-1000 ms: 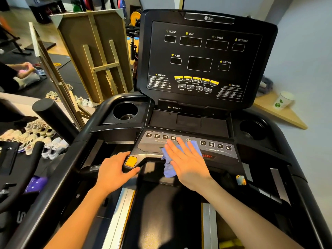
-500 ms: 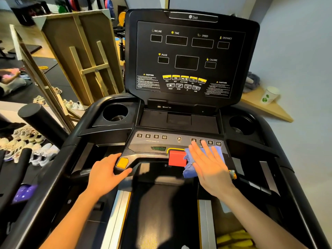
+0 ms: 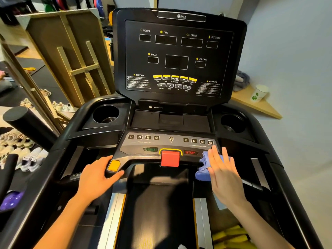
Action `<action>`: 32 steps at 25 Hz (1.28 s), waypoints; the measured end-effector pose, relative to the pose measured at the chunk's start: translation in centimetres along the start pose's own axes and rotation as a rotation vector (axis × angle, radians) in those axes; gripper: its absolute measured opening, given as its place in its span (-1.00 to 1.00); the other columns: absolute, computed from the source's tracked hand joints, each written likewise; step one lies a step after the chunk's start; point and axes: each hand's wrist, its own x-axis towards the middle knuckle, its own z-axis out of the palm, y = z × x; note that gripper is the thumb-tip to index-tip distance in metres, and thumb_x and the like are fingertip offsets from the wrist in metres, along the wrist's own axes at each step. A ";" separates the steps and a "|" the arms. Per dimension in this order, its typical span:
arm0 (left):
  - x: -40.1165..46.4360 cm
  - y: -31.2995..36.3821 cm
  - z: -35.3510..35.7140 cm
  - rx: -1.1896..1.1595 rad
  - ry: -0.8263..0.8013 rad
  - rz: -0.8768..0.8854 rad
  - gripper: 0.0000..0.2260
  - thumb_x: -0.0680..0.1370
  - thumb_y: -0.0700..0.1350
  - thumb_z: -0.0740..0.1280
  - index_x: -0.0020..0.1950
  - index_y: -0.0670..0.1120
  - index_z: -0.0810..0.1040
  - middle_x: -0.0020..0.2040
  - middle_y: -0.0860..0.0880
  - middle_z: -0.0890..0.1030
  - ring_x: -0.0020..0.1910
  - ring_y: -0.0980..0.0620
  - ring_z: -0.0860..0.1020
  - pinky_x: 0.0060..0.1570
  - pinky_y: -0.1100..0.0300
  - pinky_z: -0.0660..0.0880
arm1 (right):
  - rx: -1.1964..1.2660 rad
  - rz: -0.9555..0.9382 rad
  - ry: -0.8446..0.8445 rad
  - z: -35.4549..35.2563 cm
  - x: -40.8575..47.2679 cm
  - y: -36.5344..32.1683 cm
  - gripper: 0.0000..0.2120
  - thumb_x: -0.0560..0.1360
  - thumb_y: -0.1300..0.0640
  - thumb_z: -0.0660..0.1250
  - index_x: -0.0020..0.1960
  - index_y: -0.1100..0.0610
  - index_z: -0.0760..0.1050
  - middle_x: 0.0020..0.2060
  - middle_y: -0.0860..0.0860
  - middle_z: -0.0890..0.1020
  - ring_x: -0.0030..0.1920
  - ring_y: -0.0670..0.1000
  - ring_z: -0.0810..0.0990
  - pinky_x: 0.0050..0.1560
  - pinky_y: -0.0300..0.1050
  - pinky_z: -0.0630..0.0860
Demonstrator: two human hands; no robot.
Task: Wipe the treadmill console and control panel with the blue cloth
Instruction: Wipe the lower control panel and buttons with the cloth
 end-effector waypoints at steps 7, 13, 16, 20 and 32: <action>0.1 0.1 0.0 0.003 -0.008 -0.007 -0.35 0.40 0.42 0.25 0.27 -0.02 0.55 -0.01 0.06 0.66 -0.15 0.16 0.54 -0.12 0.16 0.52 | -0.035 0.105 -0.010 1.0 2.0 0.5 -0.20 0.35 0.17 0.58 0.51 0.22 0.35 0.54 0.20 0.27 0.50 0.40 0.17 0.34 0.36 0.35; 0.2 0.2 -0.1 -0.001 -0.019 -0.021 -0.33 0.39 0.46 0.22 0.26 -0.01 0.54 -0.02 0.07 0.66 -0.15 0.14 0.57 -0.13 0.20 0.51 | 0.053 0.365 -0.099 -0.9 7.7 -1.5 -0.20 0.61 -0.01 0.30 0.62 0.18 -0.13 0.62 0.13 -0.11 0.59 0.31 -0.11 0.55 0.21 0.11; 0.2 0.6 -0.4 -0.001 -0.005 -0.014 -0.32 0.40 0.50 0.18 0.23 0.00 0.55 -0.04 0.11 0.65 -0.19 0.18 0.54 -0.19 0.26 0.47 | 0.027 0.432 -0.012 -0.6 9.3 -3.3 -0.38 0.68 -0.02 0.08 0.62 0.18 -0.07 0.63 0.12 -0.04 0.57 0.36 -0.05 0.51 0.23 0.19; 0.2 0.6 -0.5 -0.015 -0.011 -0.014 -0.36 0.41 0.48 0.19 0.24 0.04 0.53 -0.03 0.13 0.64 -0.17 0.18 0.56 -0.16 0.17 0.54 | 0.055 0.424 0.060 0.0 10.9 -5.7 -0.44 0.68 0.00 0.04 0.61 0.20 0.07 0.61 0.14 0.10 0.56 0.40 -0.06 0.52 0.30 0.04; 0.2 0.9 -0.7 -0.005 -0.010 -0.006 -0.42 0.41 0.40 0.30 0.27 0.05 0.52 0.00 0.13 0.66 -0.09 0.15 0.60 -0.10 0.20 0.49 | 0.151 0.018 0.046 0.2 13.5 -20.2 -0.43 0.69 -0.05 -0.01 0.63 0.15 0.03 0.63 0.12 -0.02 0.58 0.33 -0.18 0.55 0.28 -0.12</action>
